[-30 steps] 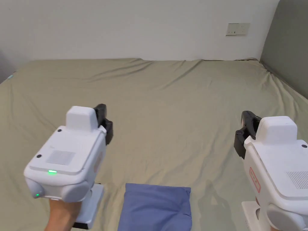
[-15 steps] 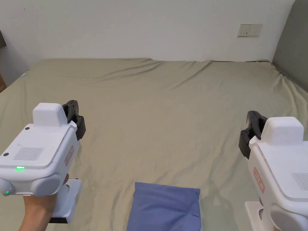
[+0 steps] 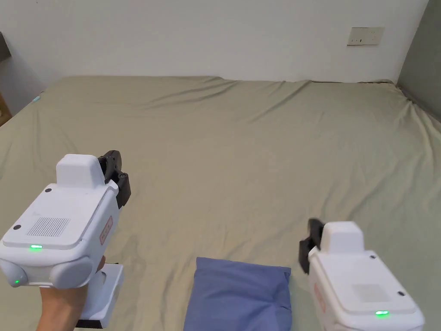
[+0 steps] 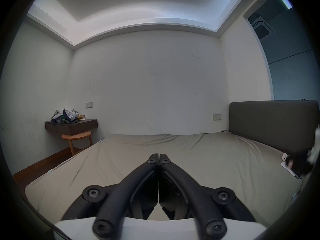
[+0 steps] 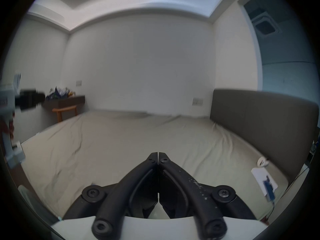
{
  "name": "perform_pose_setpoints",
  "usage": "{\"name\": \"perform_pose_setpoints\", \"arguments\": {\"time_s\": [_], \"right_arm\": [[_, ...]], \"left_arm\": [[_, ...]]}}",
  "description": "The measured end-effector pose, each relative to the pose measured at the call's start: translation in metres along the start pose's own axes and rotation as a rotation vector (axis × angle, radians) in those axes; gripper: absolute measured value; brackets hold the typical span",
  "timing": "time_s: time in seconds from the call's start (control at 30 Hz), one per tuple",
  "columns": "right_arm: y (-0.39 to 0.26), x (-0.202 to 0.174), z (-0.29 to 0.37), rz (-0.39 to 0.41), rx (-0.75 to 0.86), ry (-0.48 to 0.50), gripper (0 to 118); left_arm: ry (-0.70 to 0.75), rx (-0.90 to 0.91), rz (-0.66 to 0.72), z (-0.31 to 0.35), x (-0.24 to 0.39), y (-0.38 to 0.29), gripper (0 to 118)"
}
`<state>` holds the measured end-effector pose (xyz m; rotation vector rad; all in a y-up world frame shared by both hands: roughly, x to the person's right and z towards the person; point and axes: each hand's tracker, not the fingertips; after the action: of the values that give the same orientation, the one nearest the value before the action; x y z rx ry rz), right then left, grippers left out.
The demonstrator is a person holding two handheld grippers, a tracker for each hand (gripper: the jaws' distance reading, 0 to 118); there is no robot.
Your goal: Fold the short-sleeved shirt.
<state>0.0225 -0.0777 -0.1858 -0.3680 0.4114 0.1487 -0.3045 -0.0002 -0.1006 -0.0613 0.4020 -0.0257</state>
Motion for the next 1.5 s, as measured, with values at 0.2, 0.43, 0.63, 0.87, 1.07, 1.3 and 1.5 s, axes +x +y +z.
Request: {"name": "perform_pose_setpoints", "arguments": {"time_s": [0.2,0.43,0.63,0.87,1.07,1.3,1.5], "right_arm": [[-0.079,-0.035,-0.050,-0.034,-0.312,0.072,2],[-0.134,-0.039,-0.078,-0.102,-0.479,0.036,2],[-0.125,-0.046,-0.074,-0.026,-0.472,0.033,1],[-0.131,-0.039,-0.072,-0.080,-0.455,0.046,1],[-0.131,-0.037,-0.071,-0.095,-0.449,0.052,1],[-0.132,-0.035,-0.073,-0.087,-0.450,0.065,1],[-0.131,-0.035,-0.075,-0.085,-0.465,0.066,1]], "left_arm": [[-0.008,-0.031,0.000,-0.002,-0.005,-0.010,0],[-0.039,-0.129,0.019,-0.006,-0.007,-0.029,0],[-0.175,-0.470,0.276,-0.038,-0.009,-0.071,0],[-0.373,-0.870,0.609,-0.066,0.007,-0.125,71],[-0.424,-1.042,0.604,-0.086,0.020,-0.187,113],[-0.513,-1.110,0.620,-0.088,0.036,-0.214,92],[-0.543,-1.095,0.577,-0.072,0.054,-0.188,37]]}}
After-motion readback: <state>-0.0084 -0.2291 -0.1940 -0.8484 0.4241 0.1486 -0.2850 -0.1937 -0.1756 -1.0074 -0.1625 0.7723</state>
